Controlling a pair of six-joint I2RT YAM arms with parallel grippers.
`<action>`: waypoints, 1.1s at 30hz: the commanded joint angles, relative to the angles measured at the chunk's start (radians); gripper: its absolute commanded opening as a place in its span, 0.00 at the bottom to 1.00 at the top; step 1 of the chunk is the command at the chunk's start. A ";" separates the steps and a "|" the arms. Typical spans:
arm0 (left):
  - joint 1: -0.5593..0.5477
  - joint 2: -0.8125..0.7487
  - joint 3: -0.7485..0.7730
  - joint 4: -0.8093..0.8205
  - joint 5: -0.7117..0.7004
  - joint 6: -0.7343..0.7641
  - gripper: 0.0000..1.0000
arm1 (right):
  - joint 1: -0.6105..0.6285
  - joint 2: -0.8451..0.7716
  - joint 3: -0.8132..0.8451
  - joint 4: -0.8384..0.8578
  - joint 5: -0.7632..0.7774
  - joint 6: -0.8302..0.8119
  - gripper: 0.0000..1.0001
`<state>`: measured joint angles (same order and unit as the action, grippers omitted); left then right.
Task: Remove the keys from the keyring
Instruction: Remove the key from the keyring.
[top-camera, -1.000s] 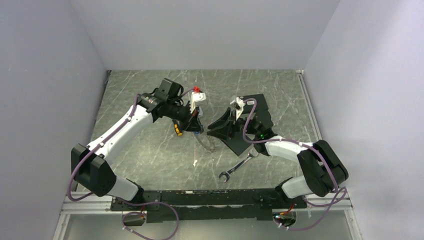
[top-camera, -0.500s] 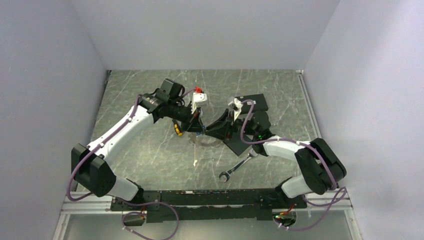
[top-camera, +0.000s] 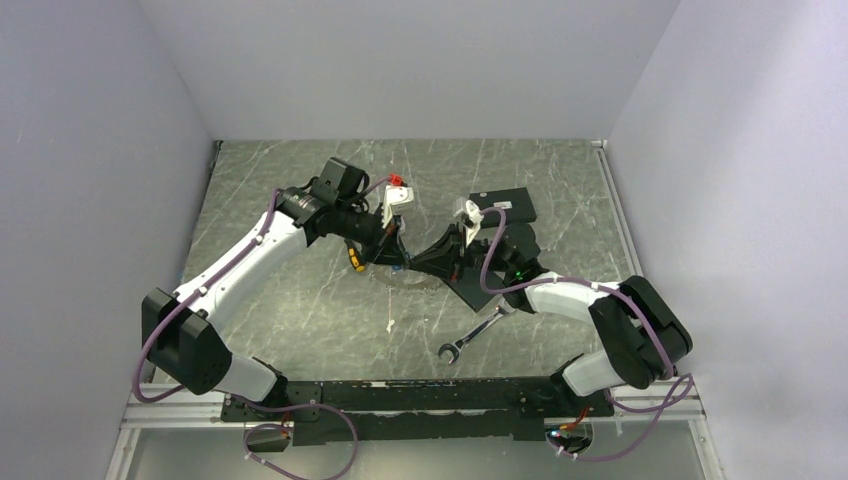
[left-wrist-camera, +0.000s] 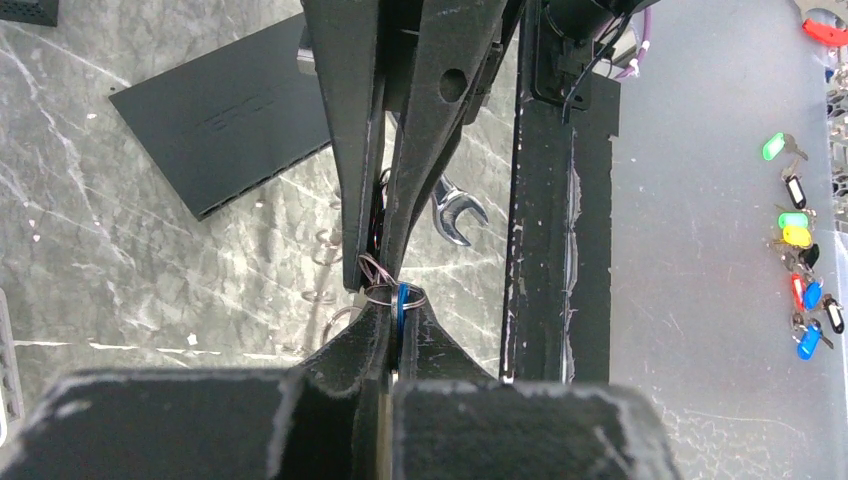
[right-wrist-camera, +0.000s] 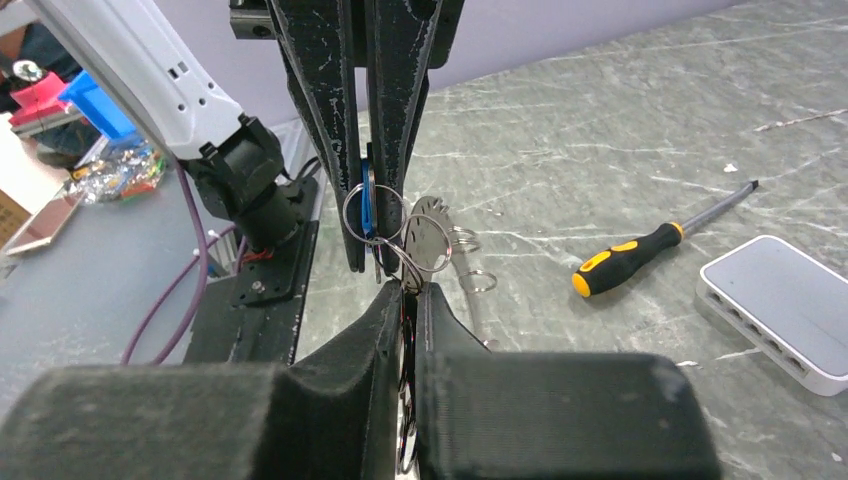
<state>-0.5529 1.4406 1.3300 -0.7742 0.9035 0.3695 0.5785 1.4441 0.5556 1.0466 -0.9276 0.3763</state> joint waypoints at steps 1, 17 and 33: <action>-0.005 -0.048 0.045 0.000 0.049 0.011 0.00 | 0.003 -0.005 0.020 0.020 -0.018 -0.061 0.00; -0.005 0.017 0.199 -0.298 -0.104 0.287 0.00 | 0.006 -0.026 0.026 -0.019 -0.092 -0.160 0.00; -0.028 0.130 0.298 -0.375 -0.120 0.315 0.00 | 0.036 -0.032 0.038 -0.112 -0.171 -0.288 0.00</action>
<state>-0.5930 1.5459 1.5600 -1.1725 0.7628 0.6762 0.6010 1.4326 0.5770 0.9756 -1.0016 0.1558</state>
